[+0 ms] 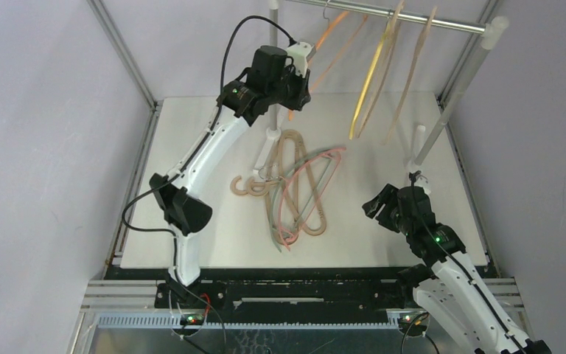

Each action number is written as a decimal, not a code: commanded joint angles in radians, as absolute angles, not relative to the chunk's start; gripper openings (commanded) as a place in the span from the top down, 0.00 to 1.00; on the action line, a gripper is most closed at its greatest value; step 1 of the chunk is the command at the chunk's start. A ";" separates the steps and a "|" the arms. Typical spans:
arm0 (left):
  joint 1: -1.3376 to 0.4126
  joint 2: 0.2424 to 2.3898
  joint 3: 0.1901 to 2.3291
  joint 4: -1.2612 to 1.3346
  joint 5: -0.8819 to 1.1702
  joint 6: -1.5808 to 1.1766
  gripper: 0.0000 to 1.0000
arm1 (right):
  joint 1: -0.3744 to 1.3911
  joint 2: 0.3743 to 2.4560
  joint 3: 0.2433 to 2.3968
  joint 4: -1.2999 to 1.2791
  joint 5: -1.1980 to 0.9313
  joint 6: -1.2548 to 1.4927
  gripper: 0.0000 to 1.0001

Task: Organize the hangers

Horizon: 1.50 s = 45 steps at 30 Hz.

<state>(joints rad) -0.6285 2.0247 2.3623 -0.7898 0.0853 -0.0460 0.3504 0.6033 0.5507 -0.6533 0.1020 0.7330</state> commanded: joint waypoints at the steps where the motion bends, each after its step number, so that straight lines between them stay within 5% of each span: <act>1: -0.635 1.925 2.269 -0.720 0.192 -0.017 0.91 | 0.338 0.609 0.538 -0.604 0.081 0.719 0.32; 23: -0.759 2.046 2.448 -0.750 0.219 -0.019 0.86 | 0.322 0.605 0.519 -0.586 0.062 0.715 0.32; 27: -0.767 2.042 2.443 -0.752 0.208 -0.005 0.68 | 0.319 0.606 0.514 -0.584 0.058 0.716 0.31; 29: -0.766 2.024 2.432 -0.752 0.180 0.007 0.48 | 0.318 0.604 0.511 -0.587 0.058 0.718 0.28; 33: -0.762 1.943 2.359 -0.727 0.136 0.043 0.23 | 0.316 0.601 0.508 -0.593 0.061 0.719 0.24; 45: -0.729 1.571 1.810 -0.547 0.146 0.019 0.13 | 0.314 0.612 0.494 -0.578 0.049 0.721 0.22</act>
